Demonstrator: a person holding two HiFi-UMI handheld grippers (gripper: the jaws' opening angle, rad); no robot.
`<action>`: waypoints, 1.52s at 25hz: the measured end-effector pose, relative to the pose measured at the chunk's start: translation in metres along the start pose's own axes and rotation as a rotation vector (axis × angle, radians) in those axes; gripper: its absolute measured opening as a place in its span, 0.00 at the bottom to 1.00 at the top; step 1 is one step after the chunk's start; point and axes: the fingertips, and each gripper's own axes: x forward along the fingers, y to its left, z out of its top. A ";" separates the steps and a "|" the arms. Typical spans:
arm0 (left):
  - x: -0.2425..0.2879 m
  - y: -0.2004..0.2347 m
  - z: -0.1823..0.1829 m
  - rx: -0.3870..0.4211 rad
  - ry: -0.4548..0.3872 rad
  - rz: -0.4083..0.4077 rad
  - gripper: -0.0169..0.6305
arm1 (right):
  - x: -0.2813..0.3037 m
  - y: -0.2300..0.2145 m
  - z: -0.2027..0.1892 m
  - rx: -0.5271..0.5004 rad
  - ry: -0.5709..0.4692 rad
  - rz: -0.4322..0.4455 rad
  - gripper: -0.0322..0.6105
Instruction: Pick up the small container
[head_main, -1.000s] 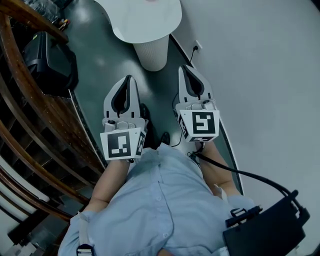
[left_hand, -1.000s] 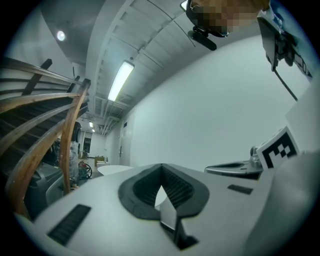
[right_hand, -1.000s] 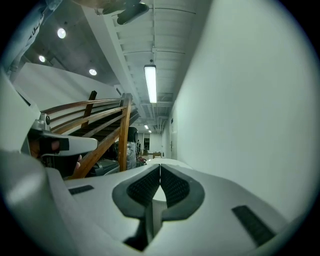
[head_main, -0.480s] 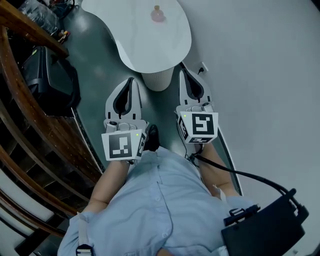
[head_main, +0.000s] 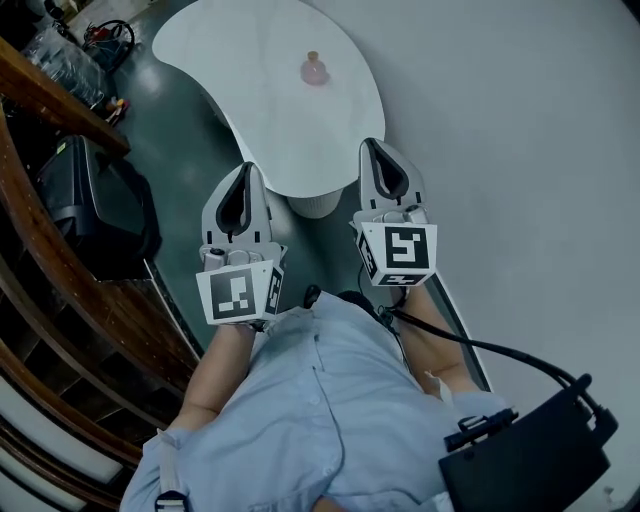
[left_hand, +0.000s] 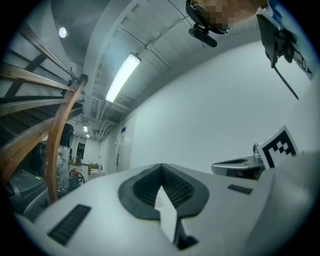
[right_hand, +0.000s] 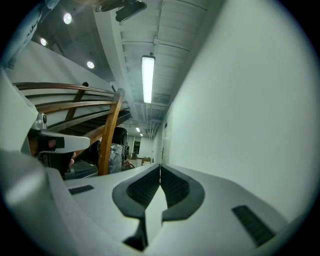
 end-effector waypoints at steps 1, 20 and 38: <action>0.001 0.005 -0.001 -0.005 0.001 0.004 0.02 | 0.002 -0.001 0.001 -0.004 0.003 -0.006 0.05; 0.076 0.018 -0.047 0.024 0.102 0.029 0.02 | 0.070 -0.038 -0.048 0.071 0.068 0.005 0.05; 0.198 0.029 -0.045 0.100 0.083 0.209 0.02 | 0.211 -0.097 -0.052 0.090 0.011 0.197 0.05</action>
